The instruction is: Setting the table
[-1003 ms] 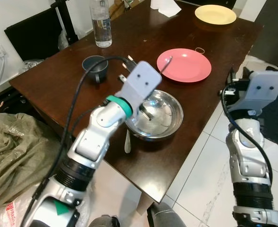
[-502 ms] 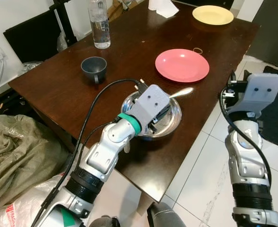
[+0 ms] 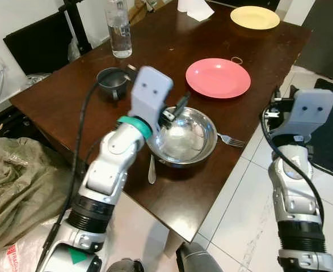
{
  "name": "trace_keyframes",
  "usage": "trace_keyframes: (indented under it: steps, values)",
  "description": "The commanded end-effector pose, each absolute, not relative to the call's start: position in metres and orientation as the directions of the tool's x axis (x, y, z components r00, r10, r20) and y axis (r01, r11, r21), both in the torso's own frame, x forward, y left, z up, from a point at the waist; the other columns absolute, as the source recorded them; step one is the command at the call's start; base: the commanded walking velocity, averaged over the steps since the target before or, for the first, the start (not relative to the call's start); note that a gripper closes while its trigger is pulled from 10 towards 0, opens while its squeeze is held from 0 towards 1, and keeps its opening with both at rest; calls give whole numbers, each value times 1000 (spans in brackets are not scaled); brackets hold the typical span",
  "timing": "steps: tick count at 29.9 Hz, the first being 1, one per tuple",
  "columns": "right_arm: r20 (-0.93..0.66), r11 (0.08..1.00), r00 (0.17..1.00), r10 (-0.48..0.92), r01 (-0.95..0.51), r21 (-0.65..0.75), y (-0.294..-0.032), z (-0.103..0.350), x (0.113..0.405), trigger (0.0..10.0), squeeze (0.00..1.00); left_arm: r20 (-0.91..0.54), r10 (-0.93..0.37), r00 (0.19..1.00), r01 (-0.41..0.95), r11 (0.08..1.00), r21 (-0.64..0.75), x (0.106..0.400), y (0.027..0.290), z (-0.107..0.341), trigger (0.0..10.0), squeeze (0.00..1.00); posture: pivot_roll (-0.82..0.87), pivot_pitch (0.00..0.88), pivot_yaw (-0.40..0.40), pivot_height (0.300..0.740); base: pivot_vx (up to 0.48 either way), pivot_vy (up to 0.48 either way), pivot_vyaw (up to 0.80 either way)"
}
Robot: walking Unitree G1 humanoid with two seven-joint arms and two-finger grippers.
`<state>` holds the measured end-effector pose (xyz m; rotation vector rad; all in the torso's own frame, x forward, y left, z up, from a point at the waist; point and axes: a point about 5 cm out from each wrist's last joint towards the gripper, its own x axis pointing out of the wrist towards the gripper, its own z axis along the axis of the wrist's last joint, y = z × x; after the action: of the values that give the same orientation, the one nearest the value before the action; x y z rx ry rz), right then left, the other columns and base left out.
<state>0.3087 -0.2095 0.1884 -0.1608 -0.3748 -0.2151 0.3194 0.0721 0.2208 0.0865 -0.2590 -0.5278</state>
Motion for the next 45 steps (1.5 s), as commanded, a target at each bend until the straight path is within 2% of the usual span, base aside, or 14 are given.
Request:
trace_keyframes:
  steps: [1,10,16,19,27,34,45]
  values:
    - [374,966,913,-162,224,-129,-206,187,307,10000,0,204,-451,869,437,893,112,317,88,217,10000,0,-148,32,66,740,0,0,0]
    - [370,969,918,-144,207,-135,-204,186,306,10000,0,171,-333,927,323,943,86,302,110,205,10000,0,-143,34,59,740,0,0,0]
    - [365,978,925,-108,165,-130,-197,188,303,10000,0,128,-335,934,323,941,105,285,116,195,10000,0,-141,30,58,740,0,0,0]
    - [330,990,938,-106,132,-57,-192,183,301,10000,0,86,-310,947,304,949,81,279,119,186,10000,0,-143,23,54,740,0,0,0]
    - [231,992,965,-122,114,49,-188,165,298,10000,0,17,-249,968,248,968,26,279,122,166,10000,0,-155,8,46,740,0,0,0]
    - [211,998,975,-63,61,18,-171,158,290,10000,0,-17,-239,971,239,971,-1,279,116,157,10000,0,-173,1,44,740,0,0,0]
    - [195,998,979,-59,60,2,-169,153,285,10000,0,-26,-211,977,211,977,7,282,116,151,10000,0,-186,9,49,740,0,0,0]
